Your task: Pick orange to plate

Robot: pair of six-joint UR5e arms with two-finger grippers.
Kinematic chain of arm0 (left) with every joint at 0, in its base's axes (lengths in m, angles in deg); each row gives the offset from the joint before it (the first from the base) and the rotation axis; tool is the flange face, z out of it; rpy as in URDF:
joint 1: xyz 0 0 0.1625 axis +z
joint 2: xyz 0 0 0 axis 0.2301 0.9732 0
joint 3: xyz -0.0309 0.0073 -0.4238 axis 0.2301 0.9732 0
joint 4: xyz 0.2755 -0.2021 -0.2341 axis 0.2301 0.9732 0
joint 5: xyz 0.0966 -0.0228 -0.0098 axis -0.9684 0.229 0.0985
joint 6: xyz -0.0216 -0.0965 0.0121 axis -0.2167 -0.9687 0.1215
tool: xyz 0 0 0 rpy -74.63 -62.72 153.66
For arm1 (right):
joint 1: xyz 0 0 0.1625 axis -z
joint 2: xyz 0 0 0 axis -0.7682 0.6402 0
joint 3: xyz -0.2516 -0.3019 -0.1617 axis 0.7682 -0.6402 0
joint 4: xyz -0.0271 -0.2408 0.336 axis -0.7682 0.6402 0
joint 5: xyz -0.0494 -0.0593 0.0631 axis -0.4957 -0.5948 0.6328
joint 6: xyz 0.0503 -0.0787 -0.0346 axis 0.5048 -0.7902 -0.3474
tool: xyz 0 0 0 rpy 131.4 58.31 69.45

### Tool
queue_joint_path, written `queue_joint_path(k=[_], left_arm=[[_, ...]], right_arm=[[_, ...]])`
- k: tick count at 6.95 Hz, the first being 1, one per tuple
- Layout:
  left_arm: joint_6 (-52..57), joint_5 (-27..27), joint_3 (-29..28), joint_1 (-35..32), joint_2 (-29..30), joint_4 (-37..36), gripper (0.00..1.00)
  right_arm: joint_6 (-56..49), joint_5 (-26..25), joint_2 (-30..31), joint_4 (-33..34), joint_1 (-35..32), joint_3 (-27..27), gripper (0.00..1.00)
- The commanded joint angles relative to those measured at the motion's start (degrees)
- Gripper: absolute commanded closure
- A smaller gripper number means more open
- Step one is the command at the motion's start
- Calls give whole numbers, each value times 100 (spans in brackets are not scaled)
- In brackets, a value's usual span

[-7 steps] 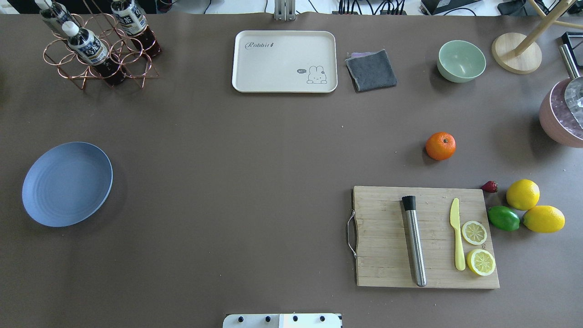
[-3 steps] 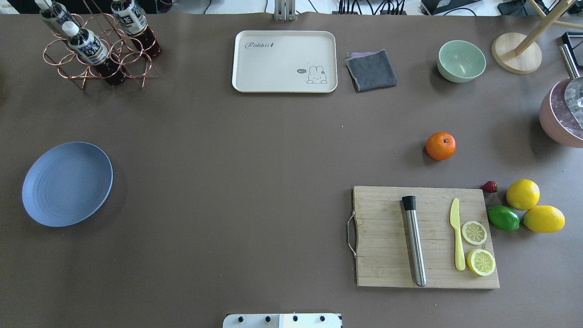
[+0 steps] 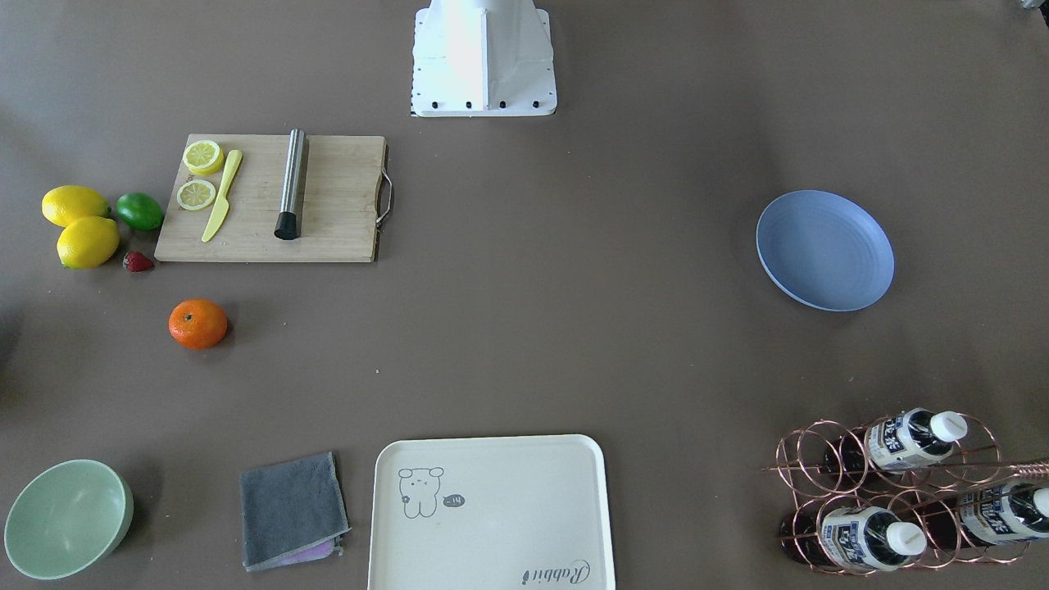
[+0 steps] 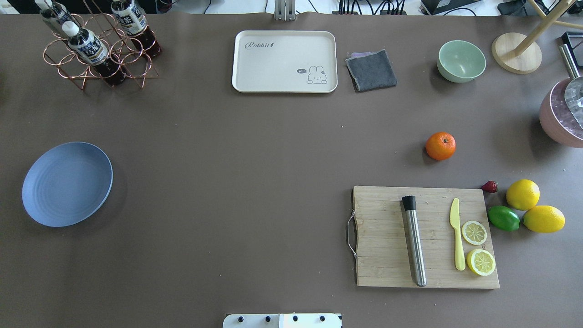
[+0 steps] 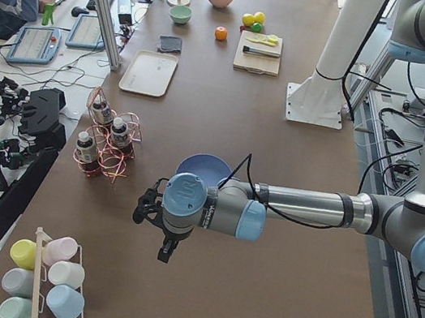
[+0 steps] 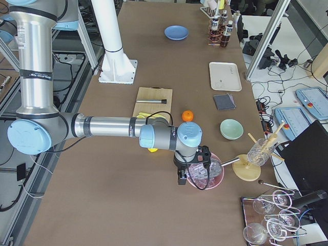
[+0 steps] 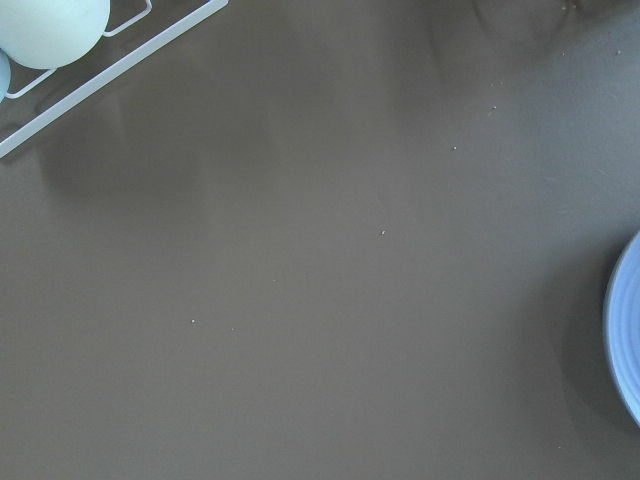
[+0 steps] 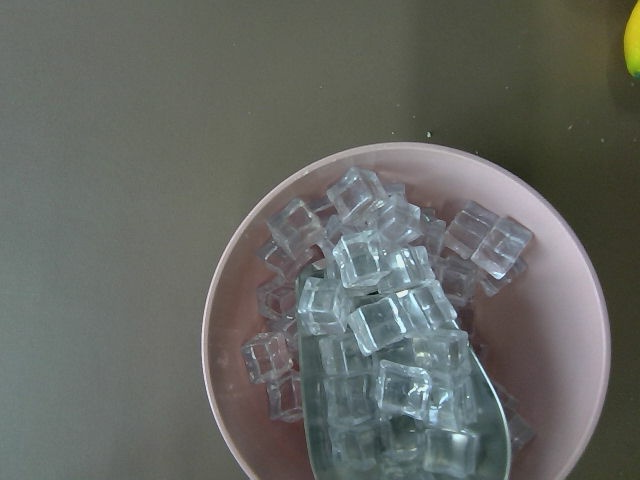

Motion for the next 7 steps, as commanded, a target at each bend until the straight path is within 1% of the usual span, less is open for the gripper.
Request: queue_joint_path(k=[1,5,6,7], left_arm=[[1,9,7,0,3,9,2],[2,18,129,-8,3,35,2],[-7,18,147,-8,81,35,2],[-7,9,278,-8,56,209,2]], right_arm=[[4,0,0,0,0,2,0],[4,0,-9,0,0,55,0],[4,0,-9,-9,0,55,0],[4,0,-9,0,0,98,0]])
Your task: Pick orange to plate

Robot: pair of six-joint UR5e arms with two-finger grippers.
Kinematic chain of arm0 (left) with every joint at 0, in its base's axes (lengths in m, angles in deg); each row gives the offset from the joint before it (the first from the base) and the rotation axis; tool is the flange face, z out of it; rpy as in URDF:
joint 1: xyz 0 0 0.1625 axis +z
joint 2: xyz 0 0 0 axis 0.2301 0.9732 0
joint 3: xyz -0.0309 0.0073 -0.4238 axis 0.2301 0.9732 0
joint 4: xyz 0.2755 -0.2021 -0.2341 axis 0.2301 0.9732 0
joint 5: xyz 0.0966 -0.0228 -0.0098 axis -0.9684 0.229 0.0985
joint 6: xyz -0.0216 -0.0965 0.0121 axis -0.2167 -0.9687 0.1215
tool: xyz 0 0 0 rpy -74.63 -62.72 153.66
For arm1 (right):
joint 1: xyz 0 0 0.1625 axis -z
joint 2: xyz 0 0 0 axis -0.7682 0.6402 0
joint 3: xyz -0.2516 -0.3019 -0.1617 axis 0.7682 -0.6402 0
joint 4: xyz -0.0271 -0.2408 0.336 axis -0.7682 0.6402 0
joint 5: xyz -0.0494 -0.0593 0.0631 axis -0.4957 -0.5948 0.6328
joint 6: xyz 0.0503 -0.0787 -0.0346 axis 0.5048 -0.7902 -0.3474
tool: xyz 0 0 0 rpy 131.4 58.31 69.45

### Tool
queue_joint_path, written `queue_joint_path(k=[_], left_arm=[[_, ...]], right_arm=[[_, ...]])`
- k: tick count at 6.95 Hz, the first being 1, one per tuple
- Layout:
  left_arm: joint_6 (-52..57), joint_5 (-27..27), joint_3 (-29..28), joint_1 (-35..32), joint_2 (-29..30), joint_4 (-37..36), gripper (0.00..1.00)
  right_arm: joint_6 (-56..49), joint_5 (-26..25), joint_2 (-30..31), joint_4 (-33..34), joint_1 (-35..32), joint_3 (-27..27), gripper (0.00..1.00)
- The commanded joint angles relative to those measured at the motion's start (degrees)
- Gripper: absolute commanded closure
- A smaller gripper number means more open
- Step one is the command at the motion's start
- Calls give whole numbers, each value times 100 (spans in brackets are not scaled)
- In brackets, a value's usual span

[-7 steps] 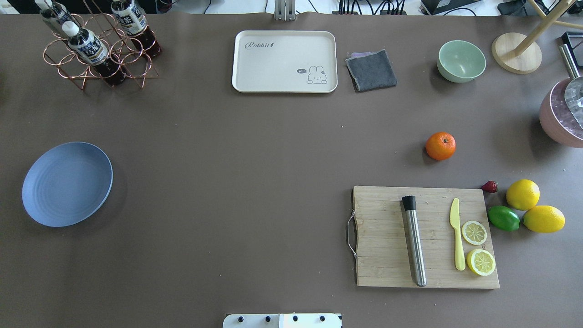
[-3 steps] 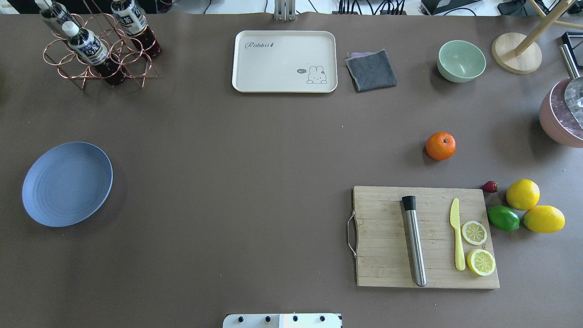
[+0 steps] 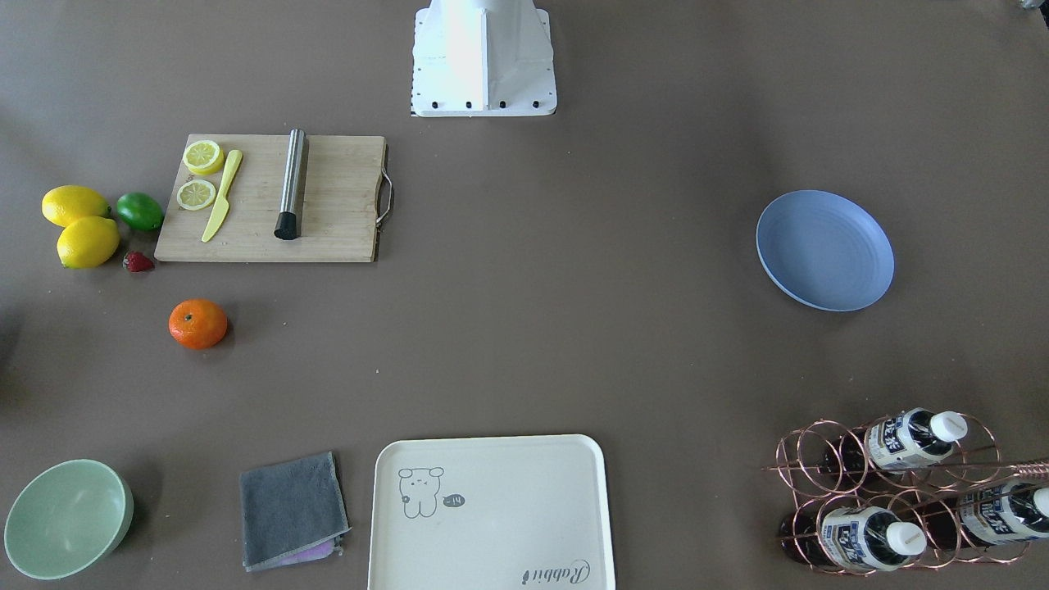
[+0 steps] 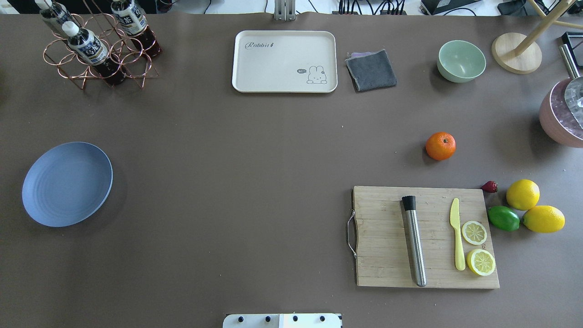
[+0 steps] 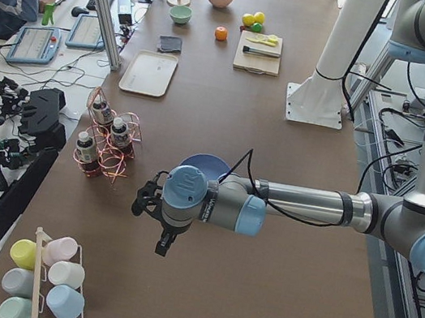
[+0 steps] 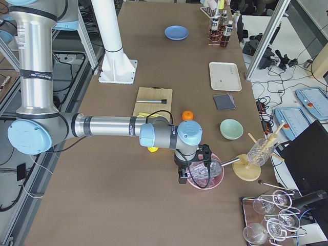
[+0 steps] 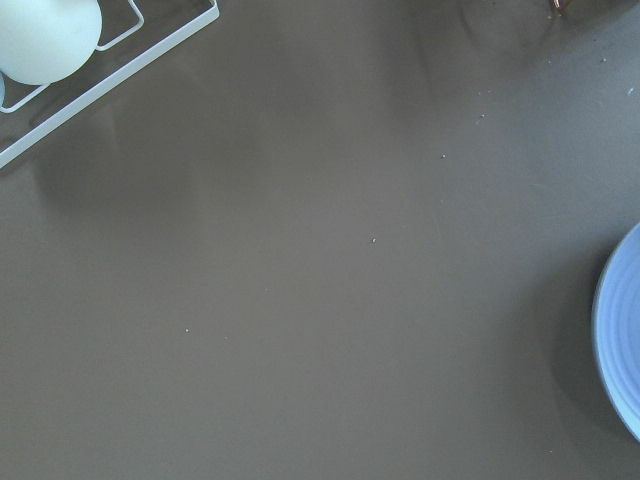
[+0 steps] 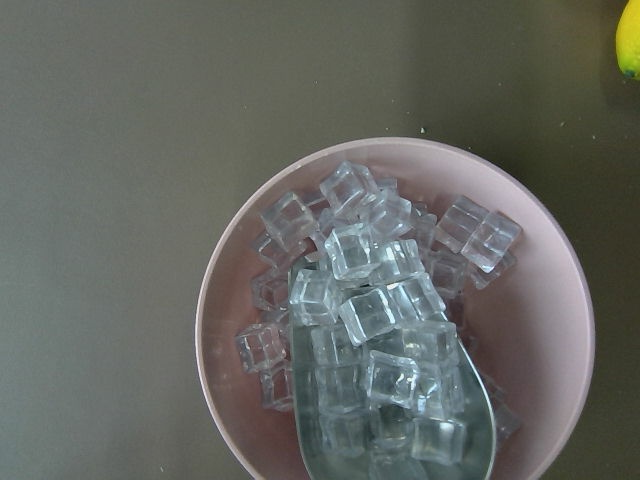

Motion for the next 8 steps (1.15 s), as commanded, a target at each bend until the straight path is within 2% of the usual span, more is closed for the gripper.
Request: queue_joint_path(k=[1,2,3,5,6,7,8], left_arm=[[-47,-7,84,-1,40,438,2],[-56,-50,-38,25,232,807,2],[-4,2,-48,16,199,854,2],[-55,2,-74,60,190,1265,2],[-73,-7,-135,426,233,1363,2],[-326,2,-171,891,260,1373,2],[-1451,-50,-206,1278,225,1747,2]], right_arm=[[0,0,0,4,0,45,0],[0,0,0,4,0,63,0],[9,0,0,4,0,124,0],[26,96,-35,-5,0,562,0],[-8,166,-131,-74,61,738,0],[165,28,-123,-388,279,740,0],[515,52,-123,-435,412,783,0]])
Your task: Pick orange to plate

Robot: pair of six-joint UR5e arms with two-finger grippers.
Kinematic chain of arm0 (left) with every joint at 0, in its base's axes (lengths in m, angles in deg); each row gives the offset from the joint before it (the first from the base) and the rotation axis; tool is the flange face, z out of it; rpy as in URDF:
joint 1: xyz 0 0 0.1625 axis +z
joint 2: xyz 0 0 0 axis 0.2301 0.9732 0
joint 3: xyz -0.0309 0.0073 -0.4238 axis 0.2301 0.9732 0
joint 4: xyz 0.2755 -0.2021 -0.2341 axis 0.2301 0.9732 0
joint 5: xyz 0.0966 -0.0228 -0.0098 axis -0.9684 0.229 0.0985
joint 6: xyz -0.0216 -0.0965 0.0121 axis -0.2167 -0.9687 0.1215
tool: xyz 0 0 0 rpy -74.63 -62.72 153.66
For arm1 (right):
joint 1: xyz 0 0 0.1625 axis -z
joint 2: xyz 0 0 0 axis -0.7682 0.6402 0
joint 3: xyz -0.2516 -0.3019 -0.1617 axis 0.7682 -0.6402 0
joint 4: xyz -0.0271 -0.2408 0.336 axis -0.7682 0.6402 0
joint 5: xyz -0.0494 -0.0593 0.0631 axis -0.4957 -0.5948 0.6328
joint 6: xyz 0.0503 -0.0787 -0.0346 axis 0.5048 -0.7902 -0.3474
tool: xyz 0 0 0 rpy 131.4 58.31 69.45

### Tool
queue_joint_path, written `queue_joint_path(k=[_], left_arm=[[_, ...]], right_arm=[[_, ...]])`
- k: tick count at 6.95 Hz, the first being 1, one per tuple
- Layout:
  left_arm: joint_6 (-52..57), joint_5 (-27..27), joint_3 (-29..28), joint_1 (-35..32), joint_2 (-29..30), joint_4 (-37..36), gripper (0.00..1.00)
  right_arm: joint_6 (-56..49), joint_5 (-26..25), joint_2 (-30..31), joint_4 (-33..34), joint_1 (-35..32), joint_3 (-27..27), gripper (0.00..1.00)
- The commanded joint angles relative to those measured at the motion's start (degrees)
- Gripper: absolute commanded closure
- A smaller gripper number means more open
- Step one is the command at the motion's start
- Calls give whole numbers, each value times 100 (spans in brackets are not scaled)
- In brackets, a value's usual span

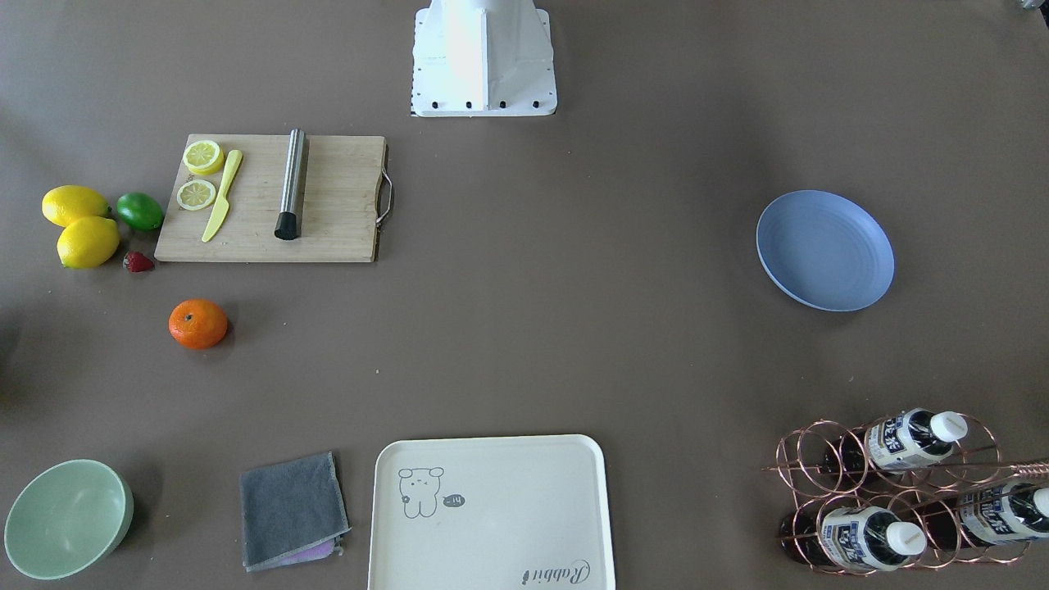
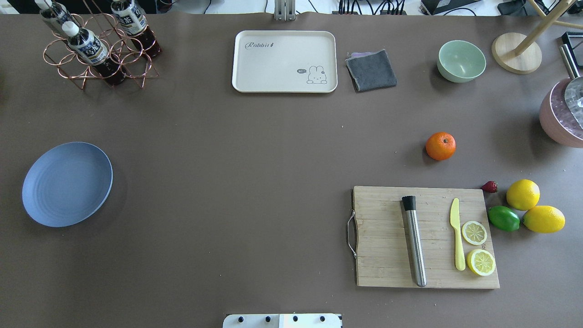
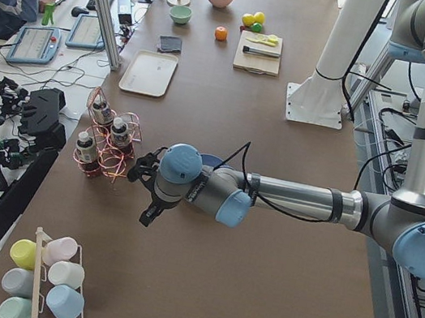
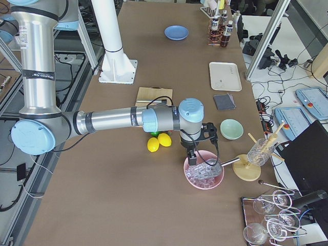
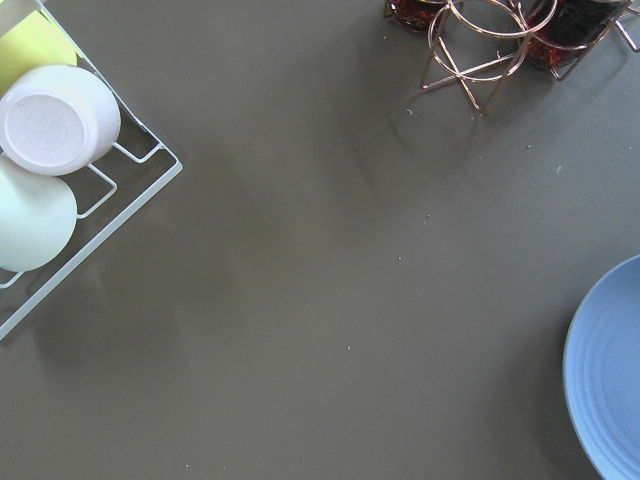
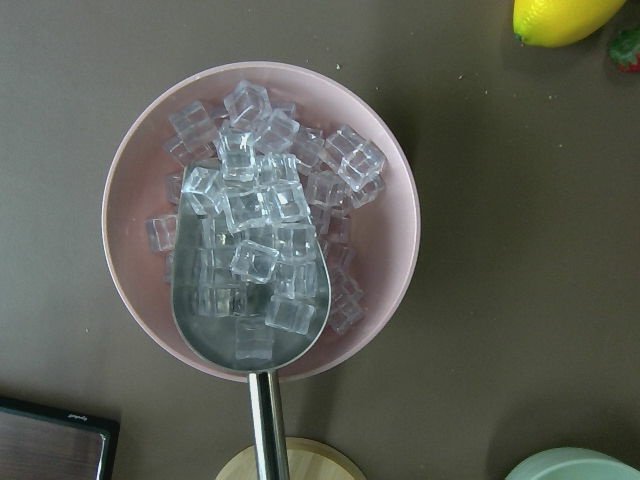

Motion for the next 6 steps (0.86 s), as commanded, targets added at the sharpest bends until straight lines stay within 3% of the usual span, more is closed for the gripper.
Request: queue_joint_path(k=[1,2,3,6], left_arm=[[-1718,-48,-507,785,-56,1384,2],[-2474,-48,-1138,1153,-39,2491,2],[-3352,-48,-1379,1470,-30,3163,2],[-4975,-57,-1575,1894,-48,3916,3]], right_arm=[[422,2,52,-347,251,54,0],[423,29,149,-523,261,54,0],[423,29,185,-577,252,54,0],[414,11,299,-630,252,63,0]])
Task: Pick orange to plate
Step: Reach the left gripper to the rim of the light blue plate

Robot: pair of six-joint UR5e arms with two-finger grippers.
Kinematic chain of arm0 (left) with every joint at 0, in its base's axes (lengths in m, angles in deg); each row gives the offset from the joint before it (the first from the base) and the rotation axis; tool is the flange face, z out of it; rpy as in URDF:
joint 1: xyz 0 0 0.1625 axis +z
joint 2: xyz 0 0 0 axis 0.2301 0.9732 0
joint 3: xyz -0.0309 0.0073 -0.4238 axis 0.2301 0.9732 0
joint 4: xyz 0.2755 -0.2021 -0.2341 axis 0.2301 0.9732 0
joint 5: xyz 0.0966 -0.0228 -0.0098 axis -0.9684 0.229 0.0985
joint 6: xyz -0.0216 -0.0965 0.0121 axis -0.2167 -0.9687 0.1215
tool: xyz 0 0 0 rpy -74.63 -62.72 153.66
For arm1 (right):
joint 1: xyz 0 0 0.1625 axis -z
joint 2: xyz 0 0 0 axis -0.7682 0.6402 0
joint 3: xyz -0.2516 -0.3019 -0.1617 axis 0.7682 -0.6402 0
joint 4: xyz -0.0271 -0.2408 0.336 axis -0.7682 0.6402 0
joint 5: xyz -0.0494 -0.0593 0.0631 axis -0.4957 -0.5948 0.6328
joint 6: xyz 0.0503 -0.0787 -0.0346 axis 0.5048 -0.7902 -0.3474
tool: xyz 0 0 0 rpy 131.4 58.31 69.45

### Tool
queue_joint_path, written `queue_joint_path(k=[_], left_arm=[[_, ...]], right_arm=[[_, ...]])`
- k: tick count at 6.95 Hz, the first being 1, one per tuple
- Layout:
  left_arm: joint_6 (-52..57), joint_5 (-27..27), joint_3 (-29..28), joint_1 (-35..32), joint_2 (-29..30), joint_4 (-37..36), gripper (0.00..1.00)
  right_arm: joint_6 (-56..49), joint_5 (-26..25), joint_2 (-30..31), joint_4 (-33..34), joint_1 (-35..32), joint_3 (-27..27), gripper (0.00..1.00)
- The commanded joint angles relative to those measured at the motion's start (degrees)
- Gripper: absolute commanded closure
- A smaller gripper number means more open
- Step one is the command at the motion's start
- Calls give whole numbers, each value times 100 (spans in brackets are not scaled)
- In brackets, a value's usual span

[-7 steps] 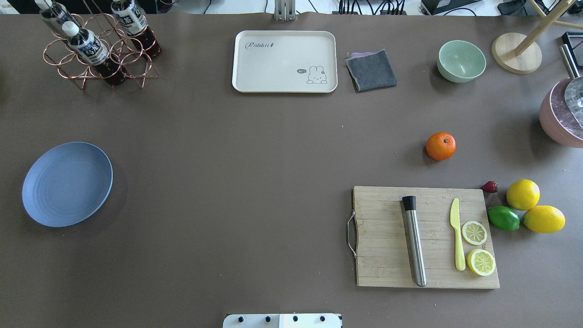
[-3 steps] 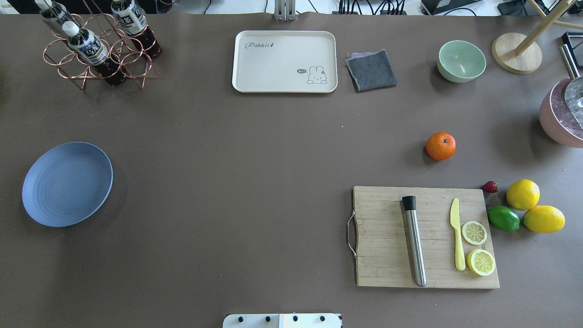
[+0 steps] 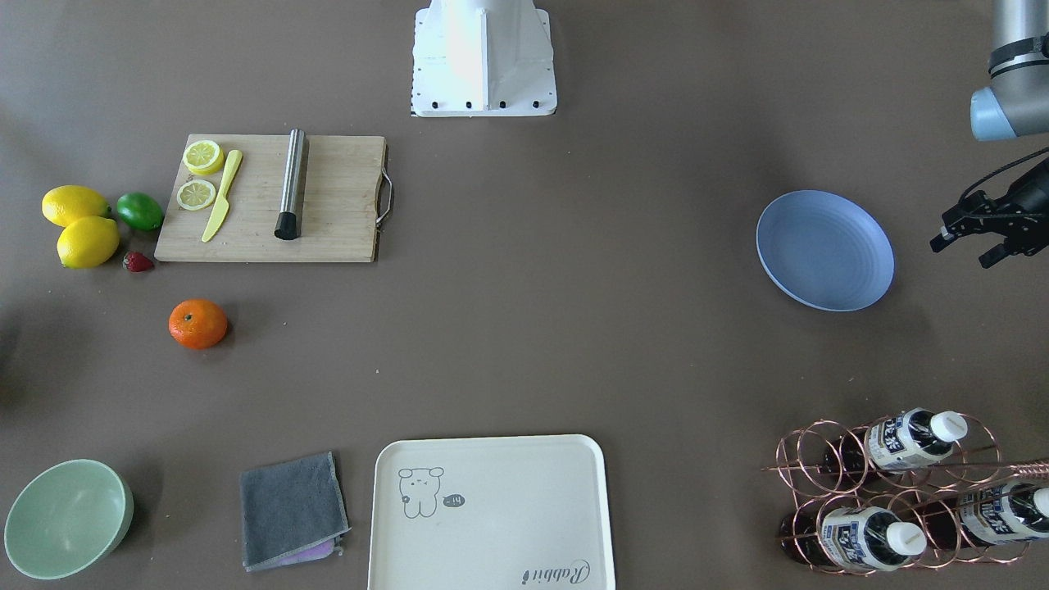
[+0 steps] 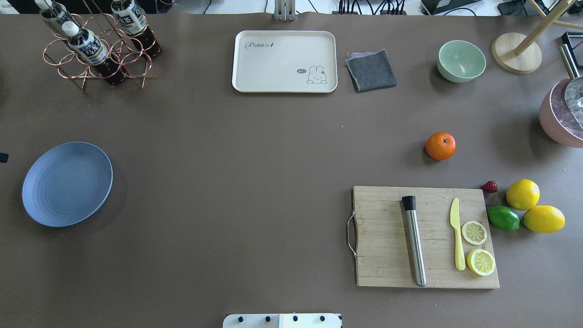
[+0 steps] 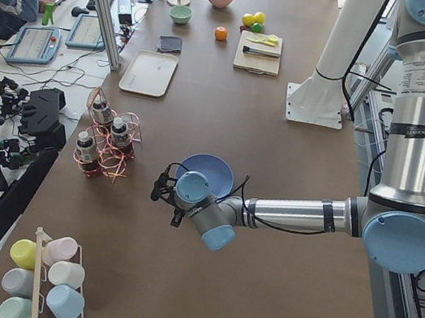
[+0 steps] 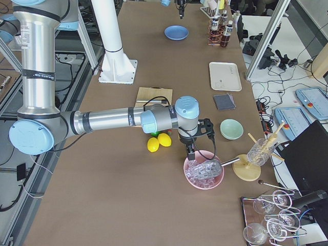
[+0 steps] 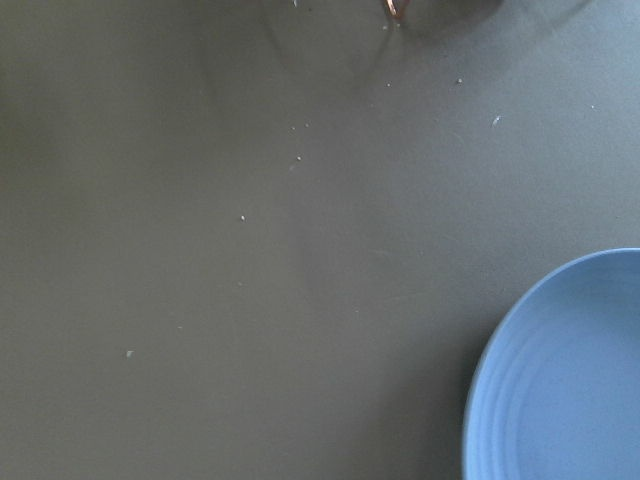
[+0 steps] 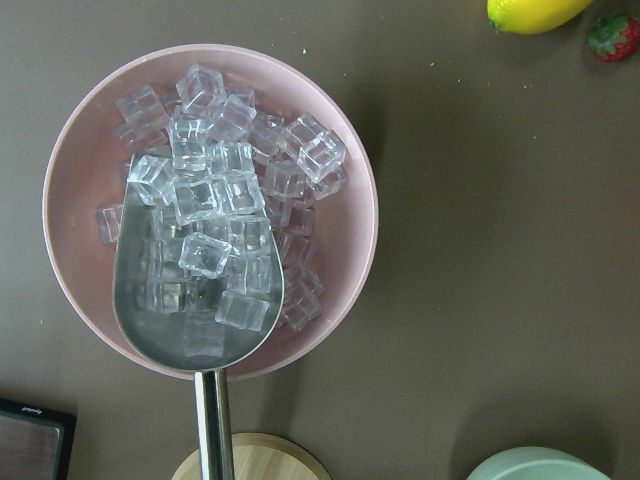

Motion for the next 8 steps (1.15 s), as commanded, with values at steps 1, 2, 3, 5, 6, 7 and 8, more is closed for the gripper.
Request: queue_joint_path(k=[1,2,3,5,6,7,8], left_arm=[[-743,-31,-92,293,-2,391,3],[-884,-275,-93,485,-2,497,3],[-1007,-478,-127,687,15,585,3],[-1131,-682,-250,918,15,935,3],[-1123,-682,-233,927,33,954,13],[-1096,-690,-242,1057,50,955,53],[-1087,-682,-251,1128,50,1094,62]], right_arm=[[8,-8,156,-285,9,-33,0],[8,-8,175,-348,0,-51,0],[17,-8,175,-349,0,-51,0],[8,-8,166,-349,0,-51,0],[8,-8,166,-349,9,-51,0],[17,-8,166,-349,0,-51,0],[8,-8,166,-349,9,-51,0]])
